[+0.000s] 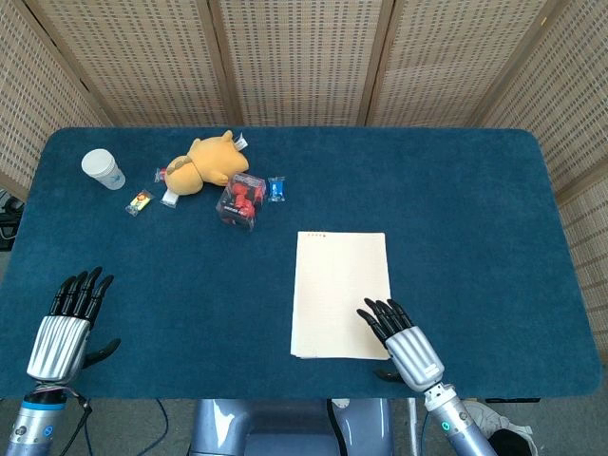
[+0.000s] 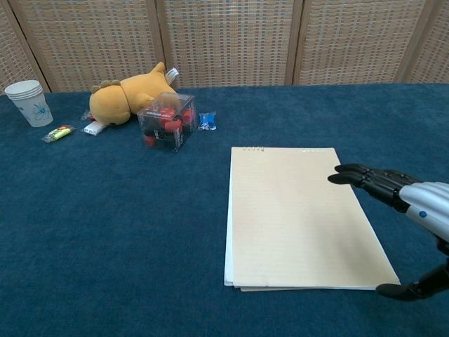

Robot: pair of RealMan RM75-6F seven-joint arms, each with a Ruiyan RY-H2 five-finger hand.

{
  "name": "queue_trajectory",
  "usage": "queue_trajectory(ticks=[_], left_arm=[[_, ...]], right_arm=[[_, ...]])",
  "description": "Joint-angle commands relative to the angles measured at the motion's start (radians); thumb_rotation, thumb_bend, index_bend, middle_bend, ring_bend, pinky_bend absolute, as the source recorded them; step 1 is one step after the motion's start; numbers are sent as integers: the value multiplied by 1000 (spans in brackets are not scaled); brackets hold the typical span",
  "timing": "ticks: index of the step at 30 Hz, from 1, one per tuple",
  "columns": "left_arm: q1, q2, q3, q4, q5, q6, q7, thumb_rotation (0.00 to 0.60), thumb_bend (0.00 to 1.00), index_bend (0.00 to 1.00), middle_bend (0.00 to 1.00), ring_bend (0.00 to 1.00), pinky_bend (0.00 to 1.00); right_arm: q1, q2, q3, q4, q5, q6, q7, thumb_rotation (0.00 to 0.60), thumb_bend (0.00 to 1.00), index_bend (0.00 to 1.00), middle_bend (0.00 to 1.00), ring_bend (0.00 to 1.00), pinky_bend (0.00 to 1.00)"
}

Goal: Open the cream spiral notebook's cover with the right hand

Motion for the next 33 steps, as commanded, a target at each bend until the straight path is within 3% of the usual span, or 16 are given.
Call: queue_trajectory(ticks=[1,33], left_arm=[[0,0,0,0,-1,0,-1,600,8,0,0,0,59],[0,3,2,-3,-3,-5,-8,600,8,0,0,0,59]], right_arm=[[5,-10,1,9,7,-8,-10,600,248,0,0,0,0],[37,-121,27,71,114,-68,-16,600,281,0,0,0,0]])
